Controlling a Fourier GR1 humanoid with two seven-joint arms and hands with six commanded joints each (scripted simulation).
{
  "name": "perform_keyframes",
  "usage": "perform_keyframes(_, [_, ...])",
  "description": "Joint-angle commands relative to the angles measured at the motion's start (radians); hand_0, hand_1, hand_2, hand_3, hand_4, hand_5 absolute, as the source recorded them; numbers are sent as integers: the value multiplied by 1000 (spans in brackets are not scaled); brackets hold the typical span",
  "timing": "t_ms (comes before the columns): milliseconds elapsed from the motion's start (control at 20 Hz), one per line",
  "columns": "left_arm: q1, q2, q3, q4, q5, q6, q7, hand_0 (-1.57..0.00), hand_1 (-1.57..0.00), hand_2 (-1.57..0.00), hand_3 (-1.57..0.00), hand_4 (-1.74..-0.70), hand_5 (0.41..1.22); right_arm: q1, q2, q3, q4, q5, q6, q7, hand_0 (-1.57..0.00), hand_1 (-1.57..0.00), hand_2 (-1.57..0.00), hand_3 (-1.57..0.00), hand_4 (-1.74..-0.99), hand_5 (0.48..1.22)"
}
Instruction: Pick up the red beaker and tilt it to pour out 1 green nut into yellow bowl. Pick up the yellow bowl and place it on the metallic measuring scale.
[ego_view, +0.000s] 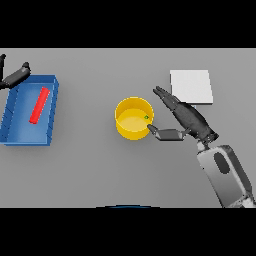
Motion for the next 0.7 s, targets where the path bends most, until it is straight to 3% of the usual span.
perform_keyframes(0, [10,7,5,-11,8,0,-9,-3,-2,-2,-1,-744,709,-35,-28,35,15,50,19,-5,-2,1,1,1,-1243,638])
perform_keyframes(200, [27,13,7,-24,15,4,-19,-1,0,0,0,-751,713,-152,-65,131,71,159,78,-27,0,1,1,1,-1229,616])
perform_keyframes(350, [20,-9,7,1,18,-2,-29,0,0,0,1,-755,716,-213,-88,186,99,194,139,-66,0,1,1,1,-1231,625])
perform_keyframes(650, [47,13,37,-14,46,4,-70,1,1,1,1,-780,721,-287,-92,270,158,249,217,-83,1,1,1,1,-1214,648])
